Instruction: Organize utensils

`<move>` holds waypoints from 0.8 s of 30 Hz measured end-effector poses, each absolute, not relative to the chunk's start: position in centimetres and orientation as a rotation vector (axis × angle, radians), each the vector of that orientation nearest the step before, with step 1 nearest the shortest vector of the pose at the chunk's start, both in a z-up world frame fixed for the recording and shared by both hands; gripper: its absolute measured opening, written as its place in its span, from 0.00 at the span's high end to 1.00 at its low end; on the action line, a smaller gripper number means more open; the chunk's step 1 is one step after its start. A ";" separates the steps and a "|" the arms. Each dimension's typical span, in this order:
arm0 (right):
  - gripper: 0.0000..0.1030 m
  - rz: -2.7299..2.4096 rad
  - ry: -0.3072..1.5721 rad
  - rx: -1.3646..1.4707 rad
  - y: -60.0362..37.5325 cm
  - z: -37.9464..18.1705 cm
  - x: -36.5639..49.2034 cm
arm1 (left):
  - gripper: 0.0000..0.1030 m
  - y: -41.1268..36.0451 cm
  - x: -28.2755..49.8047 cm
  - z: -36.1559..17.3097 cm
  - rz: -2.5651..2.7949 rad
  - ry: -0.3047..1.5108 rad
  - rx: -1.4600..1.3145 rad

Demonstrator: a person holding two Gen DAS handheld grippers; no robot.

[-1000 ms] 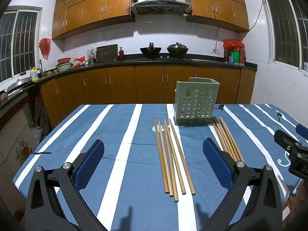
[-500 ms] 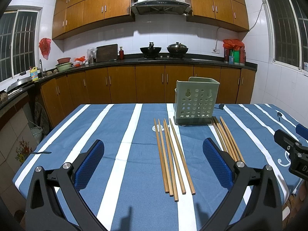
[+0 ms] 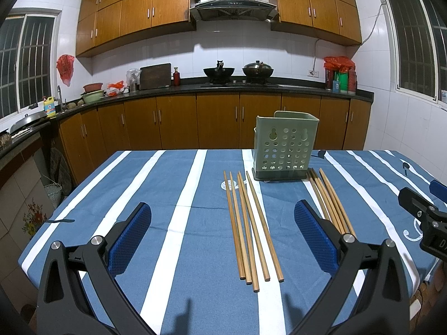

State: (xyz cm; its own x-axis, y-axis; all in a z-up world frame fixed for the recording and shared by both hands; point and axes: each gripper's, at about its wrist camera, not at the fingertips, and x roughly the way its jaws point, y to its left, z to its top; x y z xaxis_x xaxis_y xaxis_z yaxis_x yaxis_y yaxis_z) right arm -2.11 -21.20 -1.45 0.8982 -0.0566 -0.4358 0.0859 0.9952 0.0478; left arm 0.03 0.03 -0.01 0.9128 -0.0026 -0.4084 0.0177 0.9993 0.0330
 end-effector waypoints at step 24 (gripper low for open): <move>0.49 -0.119 0.796 0.238 -25.5 -8.1 6.0 | 0.30 3.7 6.8 -5.6 0.053 0.754 -0.009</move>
